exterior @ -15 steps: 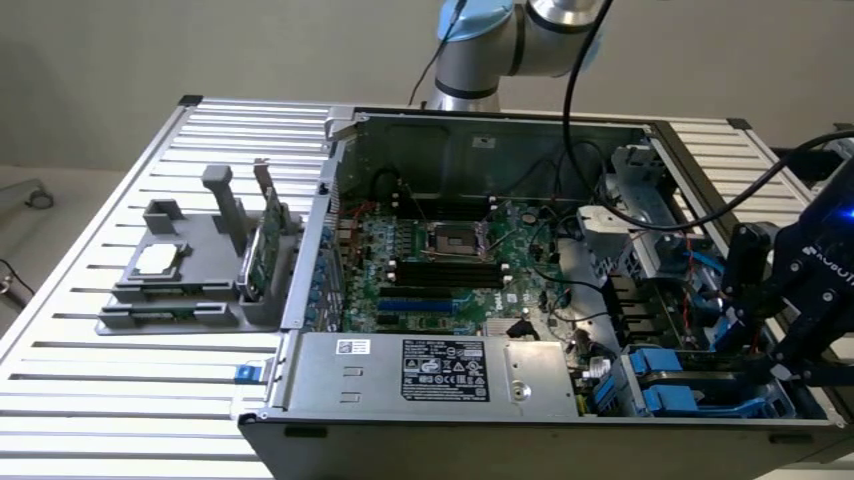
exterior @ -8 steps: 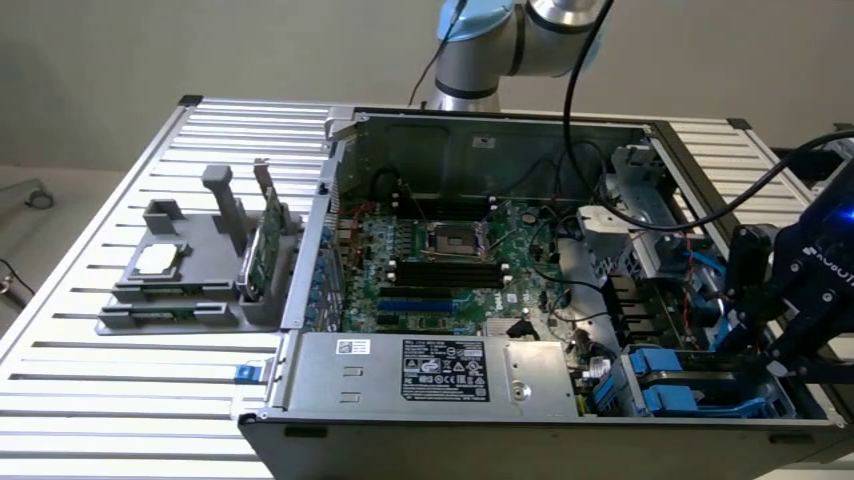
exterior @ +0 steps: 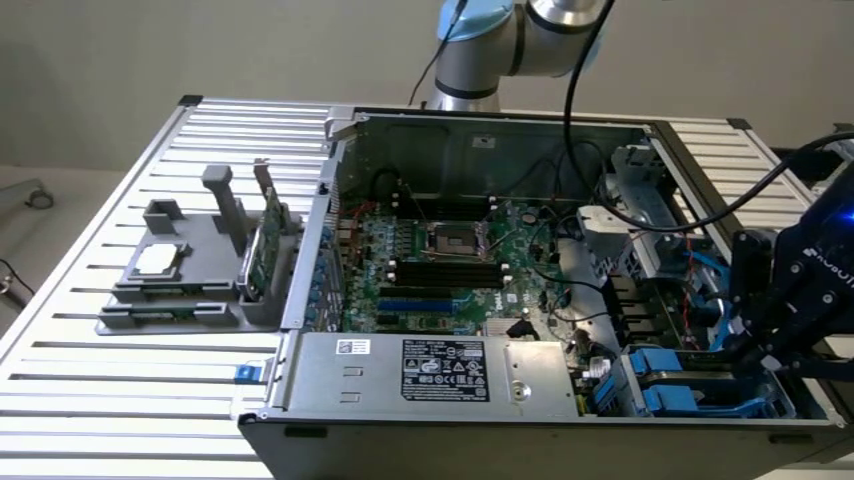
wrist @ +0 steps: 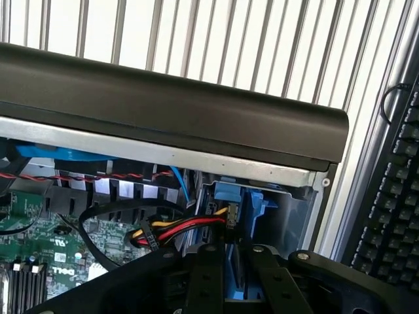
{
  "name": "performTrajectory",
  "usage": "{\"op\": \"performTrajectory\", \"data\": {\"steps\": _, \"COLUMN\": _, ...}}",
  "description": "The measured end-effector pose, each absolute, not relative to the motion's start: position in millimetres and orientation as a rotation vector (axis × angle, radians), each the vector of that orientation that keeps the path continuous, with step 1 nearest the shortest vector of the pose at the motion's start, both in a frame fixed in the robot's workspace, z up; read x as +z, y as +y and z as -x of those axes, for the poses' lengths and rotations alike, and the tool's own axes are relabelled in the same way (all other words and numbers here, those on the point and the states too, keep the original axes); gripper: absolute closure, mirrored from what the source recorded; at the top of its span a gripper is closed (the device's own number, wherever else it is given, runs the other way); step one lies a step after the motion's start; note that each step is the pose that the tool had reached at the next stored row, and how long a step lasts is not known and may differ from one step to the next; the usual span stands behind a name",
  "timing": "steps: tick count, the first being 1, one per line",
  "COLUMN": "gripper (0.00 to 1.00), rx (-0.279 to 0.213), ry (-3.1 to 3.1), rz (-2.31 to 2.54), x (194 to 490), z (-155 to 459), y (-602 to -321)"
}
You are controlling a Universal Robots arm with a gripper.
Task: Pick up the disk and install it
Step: 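Insert the first disk wire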
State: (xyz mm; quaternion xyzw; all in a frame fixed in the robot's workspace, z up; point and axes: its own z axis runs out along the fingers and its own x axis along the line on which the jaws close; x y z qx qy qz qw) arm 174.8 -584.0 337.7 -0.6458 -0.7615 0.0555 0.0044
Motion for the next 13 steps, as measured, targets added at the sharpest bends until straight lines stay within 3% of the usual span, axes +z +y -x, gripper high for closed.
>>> {"op": "performTrajectory", "data": {"steps": 13, "gripper": 0.82, "rx": 0.174, "ry": -2.364, "rz": 2.046, "x": 337.8, "z": -163.8, "y": -584.2}}
